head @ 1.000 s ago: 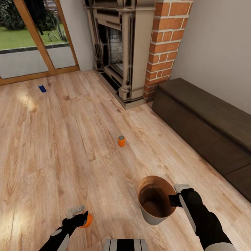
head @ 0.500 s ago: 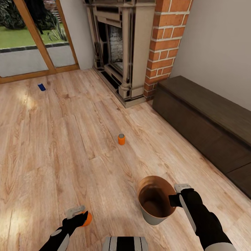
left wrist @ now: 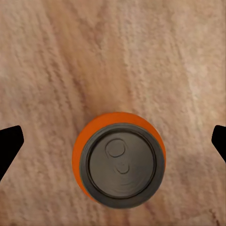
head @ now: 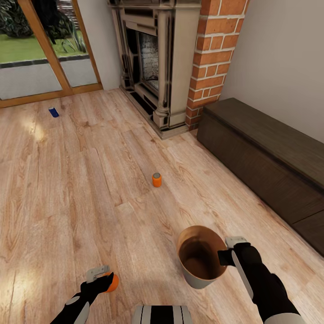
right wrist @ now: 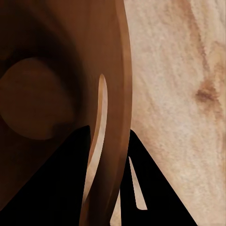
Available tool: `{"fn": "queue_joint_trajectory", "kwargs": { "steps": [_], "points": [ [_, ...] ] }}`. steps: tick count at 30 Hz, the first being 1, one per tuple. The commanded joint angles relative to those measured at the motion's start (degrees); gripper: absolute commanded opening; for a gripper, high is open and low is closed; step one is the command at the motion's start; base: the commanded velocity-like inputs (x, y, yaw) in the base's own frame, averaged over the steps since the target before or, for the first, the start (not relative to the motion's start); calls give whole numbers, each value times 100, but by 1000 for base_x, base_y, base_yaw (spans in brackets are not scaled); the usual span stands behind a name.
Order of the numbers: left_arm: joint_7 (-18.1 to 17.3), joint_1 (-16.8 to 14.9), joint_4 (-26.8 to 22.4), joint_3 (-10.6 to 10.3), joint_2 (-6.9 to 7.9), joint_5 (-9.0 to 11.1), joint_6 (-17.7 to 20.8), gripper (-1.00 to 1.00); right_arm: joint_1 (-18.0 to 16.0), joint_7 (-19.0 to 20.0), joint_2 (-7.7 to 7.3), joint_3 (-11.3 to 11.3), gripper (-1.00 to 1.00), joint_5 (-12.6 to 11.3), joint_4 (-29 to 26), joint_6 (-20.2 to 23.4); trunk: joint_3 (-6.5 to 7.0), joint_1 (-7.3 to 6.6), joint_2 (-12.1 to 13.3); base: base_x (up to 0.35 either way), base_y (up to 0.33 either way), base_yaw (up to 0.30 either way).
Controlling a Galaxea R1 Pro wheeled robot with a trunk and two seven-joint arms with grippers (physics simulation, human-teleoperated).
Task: Put the three can of soda from the living room inside the tash can in the kitchen.
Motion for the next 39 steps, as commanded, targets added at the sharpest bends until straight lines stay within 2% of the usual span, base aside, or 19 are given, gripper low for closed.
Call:
{"fn": "queue_joint_trajectory", "kwargs": {
  "steps": [1,4,8,18,22,30,39],
  "points": [
    [0,-1,0,0,0,0,2,100,0,16,0,-1,-100,-80,-48,-3,0,0,0,0,0,0],
    [0,1,0,0,0,0,2,100,0,16,0,3,-100,-78,-129,-3,0,0,0,0,0,0],
    [0,-1,0,0,0,0,0,100,0,16,0,5,-100,-76,-181,-2,-72,88,-161,0,0,0],
    [0,-2,0,-1,0,0,5,100,0,16,0,5,-100,-77,-188,1,-72,88,-161,0,0,0],
    [0,-4,0,-3,0,0,5,100,0,16,0,5,-100,-76,-188,-2,-144,175,-321,0,0,0],
    [0,-1,0,-6,0,0,6,100,0,16,0,5,-100,-76,-188,-4,-153,175,-321,0,0,0],
    [0,-4,0,-9,0,0,6,100,0,16,0,5,-100,-76,-189,-5,-225,175,-321,0,0,0]
  ]
}}
